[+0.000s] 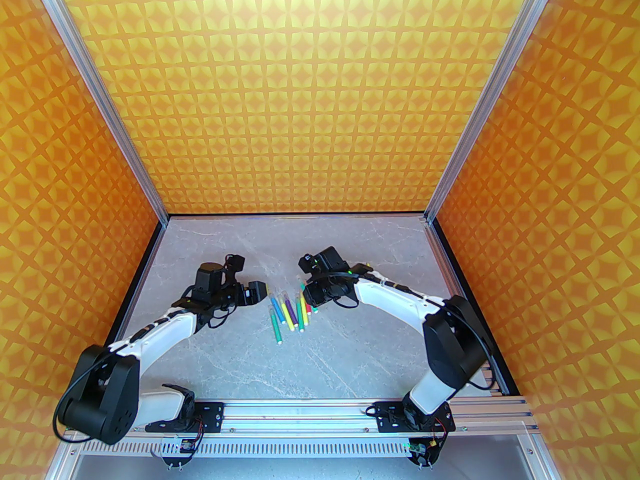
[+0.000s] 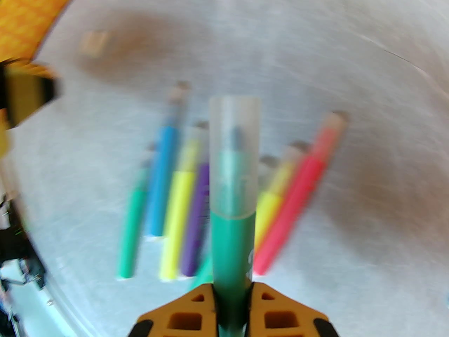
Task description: Open the pen caps
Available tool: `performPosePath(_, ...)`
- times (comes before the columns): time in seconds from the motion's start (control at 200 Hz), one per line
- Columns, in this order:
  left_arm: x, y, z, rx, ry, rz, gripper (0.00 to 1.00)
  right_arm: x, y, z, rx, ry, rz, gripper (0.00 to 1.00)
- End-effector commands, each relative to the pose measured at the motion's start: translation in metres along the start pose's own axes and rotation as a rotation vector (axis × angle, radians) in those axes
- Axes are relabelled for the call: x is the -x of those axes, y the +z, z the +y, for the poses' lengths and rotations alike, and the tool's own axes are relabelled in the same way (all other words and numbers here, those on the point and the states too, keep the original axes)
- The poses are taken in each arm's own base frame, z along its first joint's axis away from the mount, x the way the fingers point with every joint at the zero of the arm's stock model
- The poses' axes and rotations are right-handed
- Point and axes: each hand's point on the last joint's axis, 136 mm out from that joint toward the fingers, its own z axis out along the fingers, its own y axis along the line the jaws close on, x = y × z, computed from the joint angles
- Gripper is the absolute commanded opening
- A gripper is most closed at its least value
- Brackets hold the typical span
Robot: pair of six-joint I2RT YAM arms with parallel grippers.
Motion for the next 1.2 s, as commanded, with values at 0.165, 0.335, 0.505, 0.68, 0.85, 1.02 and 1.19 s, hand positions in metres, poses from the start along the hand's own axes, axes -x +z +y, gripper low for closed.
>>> performPosePath(0.165, 0.016, 0.010, -0.065, -0.316, 0.028, -0.053, 0.72, 0.018, -0.016, 0.041, 0.222, -0.054, -0.105, 0.08)
performPosePath(0.335, 0.016, 0.020, -0.071, -0.364, 0.003, -0.040, 0.65, 0.021, -0.020, 0.052, 0.286, -0.055, -0.120, 0.08)
performPosePath(0.505, 0.016, 0.022, -0.077, -0.397, -0.001, -0.040, 0.62, 0.024, -0.024, 0.058, 0.319, -0.060, -0.130, 0.08)
performPosePath(0.68, 0.019, 0.023, -0.079, -0.398, -0.002, -0.037, 0.55, 0.024, -0.025, 0.061, 0.338, -0.062, -0.131, 0.08)
performPosePath(0.85, 0.017, 0.025, -0.080, -0.398, -0.003, -0.030, 0.49, 0.025, -0.028, 0.064, 0.347, -0.069, -0.141, 0.08)
performPosePath(1.02, 0.017, 0.026, -0.081, -0.400, -0.004, -0.026, 0.42, 0.025, -0.030, 0.066, 0.358, -0.071, -0.142, 0.08)
performPosePath(1.19, 0.018, 0.026, -0.082, -0.402, -0.003, -0.028, 0.38, 0.025, -0.031, 0.067, 0.366, -0.072, -0.141, 0.08)
